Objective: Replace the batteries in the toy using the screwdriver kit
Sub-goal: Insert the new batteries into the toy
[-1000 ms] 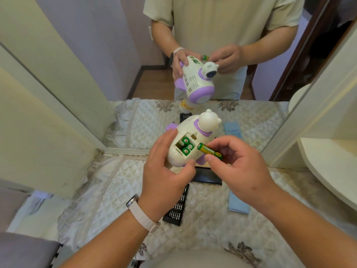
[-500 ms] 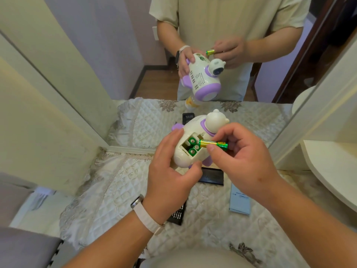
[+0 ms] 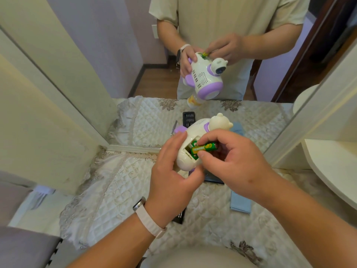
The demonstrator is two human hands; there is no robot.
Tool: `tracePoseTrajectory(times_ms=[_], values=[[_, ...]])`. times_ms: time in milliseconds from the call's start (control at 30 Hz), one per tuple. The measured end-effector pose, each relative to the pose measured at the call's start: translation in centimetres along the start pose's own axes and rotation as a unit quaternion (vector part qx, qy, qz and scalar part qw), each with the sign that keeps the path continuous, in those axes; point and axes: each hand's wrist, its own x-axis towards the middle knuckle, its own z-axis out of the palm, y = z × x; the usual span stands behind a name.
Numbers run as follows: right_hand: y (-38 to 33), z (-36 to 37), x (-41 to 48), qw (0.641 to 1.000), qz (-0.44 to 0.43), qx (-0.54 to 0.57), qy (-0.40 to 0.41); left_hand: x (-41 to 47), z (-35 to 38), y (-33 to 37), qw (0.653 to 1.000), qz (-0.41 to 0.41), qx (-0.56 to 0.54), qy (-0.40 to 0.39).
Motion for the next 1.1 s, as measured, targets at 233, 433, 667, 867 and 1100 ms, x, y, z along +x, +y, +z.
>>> tracePoseTrajectory(times_ms=[233, 433, 667, 867, 1100], values=[[-0.5, 1.0, 0.3, 0.995, -0.032, -0.092, -0.005, -0.5, -0.3, -0.8, 1.0, -0.012, -0.001, -0.01], [-0.7, 1.5, 0.5, 0.987, -0.039, -0.159, -0.003, -0.8, -0.3, -1.4, 0.999, -0.024, -0.004, -0.026], [-0.6, 0.9, 0.0, 0.994, 0.017, -0.105, -0.004, -1.2, -0.9, -1.4, 1.0, -0.017, -0.012, -0.004], [-1.1, 1.2, -0.5, 1.0, 0.011, -0.018, 0.011, -1.1, -1.7, -0.9, 1.0, -0.003, 0.0, -0.008], [-1.3, 2.7, -0.7, 0.997, 0.003, -0.082, -0.004, -1.2, -1.9, -0.9, 1.0, 0.004, 0.018, -0.016]])
